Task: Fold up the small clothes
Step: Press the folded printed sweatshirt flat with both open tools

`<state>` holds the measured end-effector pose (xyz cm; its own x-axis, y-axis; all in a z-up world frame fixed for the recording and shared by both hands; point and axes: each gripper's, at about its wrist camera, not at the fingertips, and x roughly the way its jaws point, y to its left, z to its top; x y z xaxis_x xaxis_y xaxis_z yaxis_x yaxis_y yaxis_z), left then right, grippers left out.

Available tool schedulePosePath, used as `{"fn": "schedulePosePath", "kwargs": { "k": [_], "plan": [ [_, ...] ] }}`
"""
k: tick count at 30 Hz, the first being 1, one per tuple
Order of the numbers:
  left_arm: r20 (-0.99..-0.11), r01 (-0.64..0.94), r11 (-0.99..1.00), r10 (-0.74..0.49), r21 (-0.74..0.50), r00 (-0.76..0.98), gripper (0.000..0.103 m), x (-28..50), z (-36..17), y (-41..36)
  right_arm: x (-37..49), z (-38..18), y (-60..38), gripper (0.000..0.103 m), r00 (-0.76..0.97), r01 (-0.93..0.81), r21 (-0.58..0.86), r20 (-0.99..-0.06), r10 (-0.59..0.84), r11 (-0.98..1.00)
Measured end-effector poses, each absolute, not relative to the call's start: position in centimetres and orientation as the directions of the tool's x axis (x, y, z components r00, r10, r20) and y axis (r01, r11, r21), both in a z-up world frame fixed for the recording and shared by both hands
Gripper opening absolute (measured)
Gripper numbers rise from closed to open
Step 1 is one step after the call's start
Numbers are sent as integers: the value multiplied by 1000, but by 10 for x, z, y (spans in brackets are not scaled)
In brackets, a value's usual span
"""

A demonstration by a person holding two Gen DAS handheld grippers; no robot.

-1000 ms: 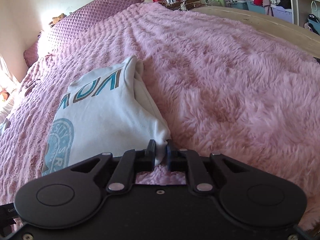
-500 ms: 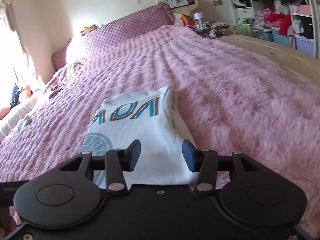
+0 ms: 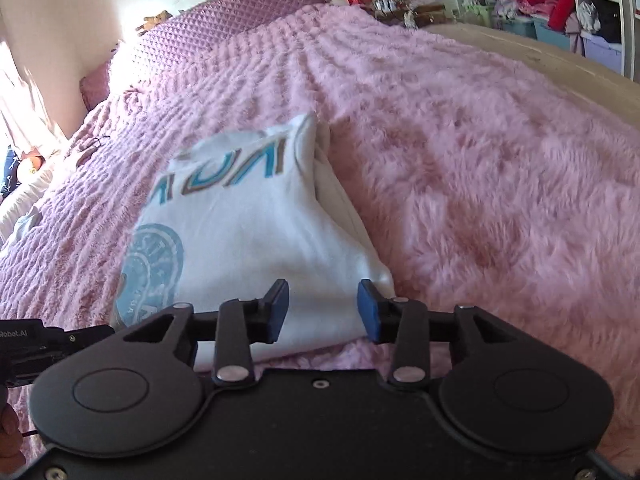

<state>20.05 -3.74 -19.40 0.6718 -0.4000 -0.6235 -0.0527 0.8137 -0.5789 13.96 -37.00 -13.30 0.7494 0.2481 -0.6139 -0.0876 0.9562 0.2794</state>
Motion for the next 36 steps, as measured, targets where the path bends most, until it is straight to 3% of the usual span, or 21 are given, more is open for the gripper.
{"fn": "schedulePosePath", "kwargs": {
  "k": [3,8,12,15,16,19,27,31,34,36],
  "plan": [
    [-573,-4,825,-389,-565,722,45,212,-176,-39,151,-116,-361,47,802,-159,226,-537,260,961],
    [-595,-77,788,-393,-611,701,45,242,-189,-32,202,-126,-363,45,776,-169,262,-559,293,950],
    [-618,-82,811,-371,-579,694,45,245,-196,-36,220,-139,-361,33,739,-169,276,-600,307,946],
    [-629,-72,829,-362,-555,688,46,246,-198,-41,219,-143,-359,17,741,-171,267,-600,302,949],
    [-633,-75,829,-361,-554,685,45,248,-199,-42,218,-141,-360,6,748,-162,274,-593,299,948],
    [-604,-76,807,-373,-586,704,44,249,-192,-38,213,-123,-364,4,802,-130,286,-532,270,949],
    [-645,-97,814,-374,-572,667,44,267,-206,-36,228,-150,-363,4,733,-113,250,-633,251,962],
    [-584,-92,805,-341,-586,736,48,271,-187,-24,226,-129,-363,12,762,-152,295,-572,302,943],
    [-616,-170,780,-318,-603,721,48,291,-192,-12,236,-122,-354,33,767,-183,269,-562,309,946],
    [-647,-220,761,-319,-611,693,47,303,-204,-7,246,-126,-350,33,757,-181,254,-580,299,950]
  ]
}}
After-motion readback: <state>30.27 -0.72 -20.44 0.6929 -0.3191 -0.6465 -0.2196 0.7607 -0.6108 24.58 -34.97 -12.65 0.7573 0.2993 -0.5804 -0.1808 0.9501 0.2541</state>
